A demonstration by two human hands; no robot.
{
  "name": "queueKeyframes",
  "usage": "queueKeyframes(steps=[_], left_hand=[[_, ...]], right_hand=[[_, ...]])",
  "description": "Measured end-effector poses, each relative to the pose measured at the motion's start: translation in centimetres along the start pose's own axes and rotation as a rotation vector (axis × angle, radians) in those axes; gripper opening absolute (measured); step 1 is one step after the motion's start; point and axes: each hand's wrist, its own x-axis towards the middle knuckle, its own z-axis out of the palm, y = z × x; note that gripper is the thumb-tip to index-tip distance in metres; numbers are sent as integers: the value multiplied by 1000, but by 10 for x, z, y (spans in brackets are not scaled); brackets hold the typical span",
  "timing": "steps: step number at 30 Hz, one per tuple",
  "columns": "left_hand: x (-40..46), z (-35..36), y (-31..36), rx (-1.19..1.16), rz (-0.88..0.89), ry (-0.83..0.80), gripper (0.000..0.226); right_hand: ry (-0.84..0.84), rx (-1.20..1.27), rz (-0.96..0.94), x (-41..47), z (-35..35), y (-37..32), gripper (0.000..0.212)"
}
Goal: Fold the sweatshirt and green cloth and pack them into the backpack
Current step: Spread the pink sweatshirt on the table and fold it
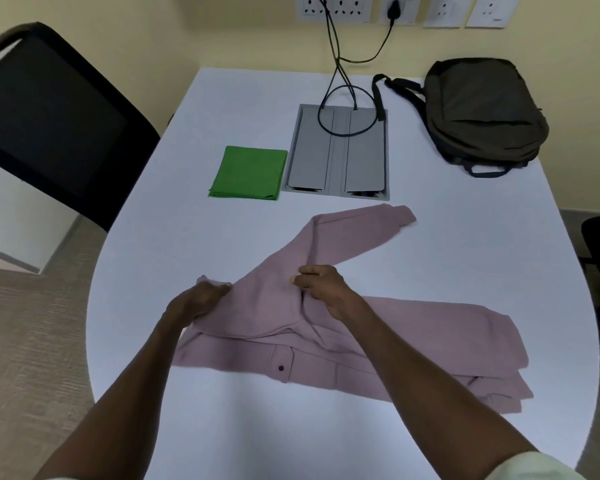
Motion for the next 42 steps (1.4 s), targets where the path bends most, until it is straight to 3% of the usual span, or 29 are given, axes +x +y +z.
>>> queueKeyframes(steps=[3, 5, 6, 10, 12, 14, 16, 18, 20, 22, 23, 24, 25, 26, 28, 29, 31, 32, 35, 36, 39, 42], left_hand=[[21, -1, -18, -137, -15, -11, 77], [33, 0, -25, -246, -33, -35, 95], [21, 1, -14, -285, -52, -53, 93], [-20, 2, 21, -280, -6, -239, 77], [-32, 1, 25, -136, 36, -342, 72], [-45, 4, 28, 7, 66, -393, 61], [-57, 10, 28, 146, 126, -368, 50], [-68, 18, 25, 250, 137, -350, 50], [-75, 27, 21, 311, 121, -371, 49], [-78, 36, 22, 357, 133, -383, 46], [-80, 38, 25, 365, 138, -385, 46], [-81, 39, 27, 369, 139, -381, 47], [-86, 39, 32, 382, 140, -374, 48], [-87, 38, 35, 395, 133, -354, 50], [-88, 33, 39, 405, 131, -277, 62], [-88, 31, 39, 357, 126, -230, 71], [-89, 29, 42, 126, 94, -193, 82], [-89, 29, 47, -1, 66, -217, 81], [-91, 37, 69, -362, 37, -227, 54], [-89, 39, 76, -500, 24, -255, 57], [-81, 47, 90, -615, -16, -389, 103], [-85, 56, 97, -688, 87, -485, 78]], right_hand=[[63, 356, -47, -17, 5, -4, 22], [31, 472, -40, -31, 8, -3, 13], [-31, 503, -32, -40, 10, -1, 11], [-379, 371, 42, -78, 6, 22, 25], [-433, 207, 139, -91, 0, 42, 21], [-225, 112, 241, -89, -7, 57, 18], [183, 123, 282, -78, -17, 61, 17], [435, 88, 138, -68, -25, 47, 24], [420, -91, -38, -66, -23, 22, 38], [330, -384, -47, -61, -13, 4, 61], [289, -519, -62, -56, -8, -1, 57], [274, -594, -77, -51, -3, -3, 39], [296, -590, -93, -48, 2, -6, 25], [338, -474, -70, -43, 4, -7, 24], [353, -13, 11, -48, 4, -13, 14], [299, 231, 27, -55, 3, -14, 5], [49, 597, 16, -76, 2, -13, 23], [-78, 667, -24, -88, 3, -9, 32], [-289, 638, -91, -118, 9, 9, 51], [-328, 593, -88, -123, 9, 18, 54], [-367, 412, -23, -141, 10, 41, 49], [-355, 271, 5, -149, 6, 55, 47]])
